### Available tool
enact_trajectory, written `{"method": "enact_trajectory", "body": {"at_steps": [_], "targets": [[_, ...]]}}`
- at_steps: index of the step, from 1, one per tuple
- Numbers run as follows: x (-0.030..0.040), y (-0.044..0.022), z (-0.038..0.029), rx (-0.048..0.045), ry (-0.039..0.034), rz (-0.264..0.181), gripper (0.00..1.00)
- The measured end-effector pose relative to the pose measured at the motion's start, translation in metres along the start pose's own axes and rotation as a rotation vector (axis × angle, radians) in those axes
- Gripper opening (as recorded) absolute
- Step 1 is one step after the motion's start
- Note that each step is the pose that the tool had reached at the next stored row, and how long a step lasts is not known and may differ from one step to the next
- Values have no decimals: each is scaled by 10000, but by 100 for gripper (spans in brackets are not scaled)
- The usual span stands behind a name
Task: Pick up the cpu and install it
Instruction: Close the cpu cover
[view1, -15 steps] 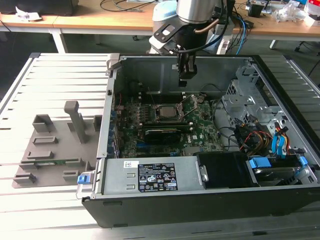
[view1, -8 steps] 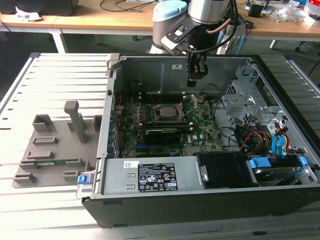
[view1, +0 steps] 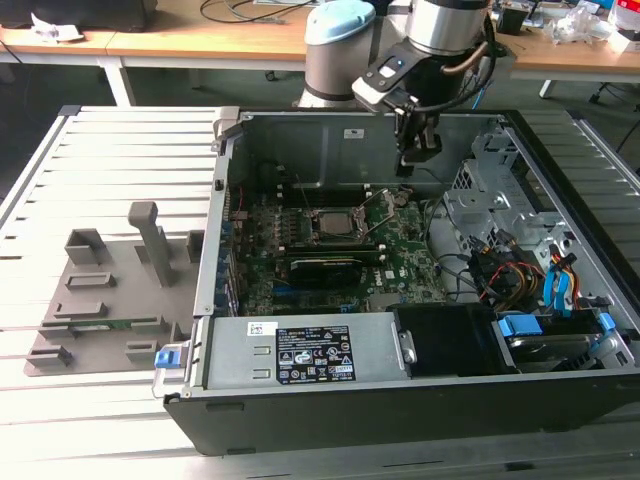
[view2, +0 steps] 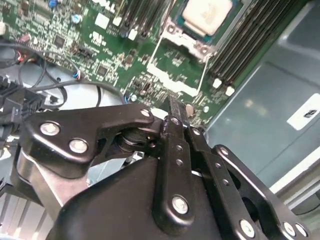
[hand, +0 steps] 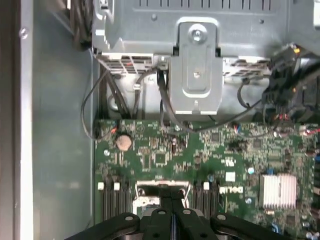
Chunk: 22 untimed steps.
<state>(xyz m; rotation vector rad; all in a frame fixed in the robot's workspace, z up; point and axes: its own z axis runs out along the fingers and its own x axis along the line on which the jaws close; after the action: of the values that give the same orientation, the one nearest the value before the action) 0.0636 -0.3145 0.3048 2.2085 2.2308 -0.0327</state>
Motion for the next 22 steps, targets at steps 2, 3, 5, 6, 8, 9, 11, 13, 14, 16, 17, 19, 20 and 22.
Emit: {"method": "enact_trajectory", "body": {"at_steps": [2,3,5,6,8,9,11,13,14,16,17,19,20,22], "targets": [[-5,101,83,23,0,0,11],[-6,125,127,29,0,-1,11],[-10,143,200,36,0,0,11],[-11,145,238,40,0,1,11],[-12,149,307,57,1,-1,11],[-11,152,356,71,1,-1,11],[-11,156,432,87,1,-2,11],[-10,158,476,93,0,0,11],[-9,158,510,97,1,-1,11],[-9,159,544,101,20,-2,11],[-9,159,544,100,22,-2,11],[-8,59,546,101,22,-1,11],[-7,-30,548,100,21,-1,11],[-6,-117,549,97,21,-2,11]]}}
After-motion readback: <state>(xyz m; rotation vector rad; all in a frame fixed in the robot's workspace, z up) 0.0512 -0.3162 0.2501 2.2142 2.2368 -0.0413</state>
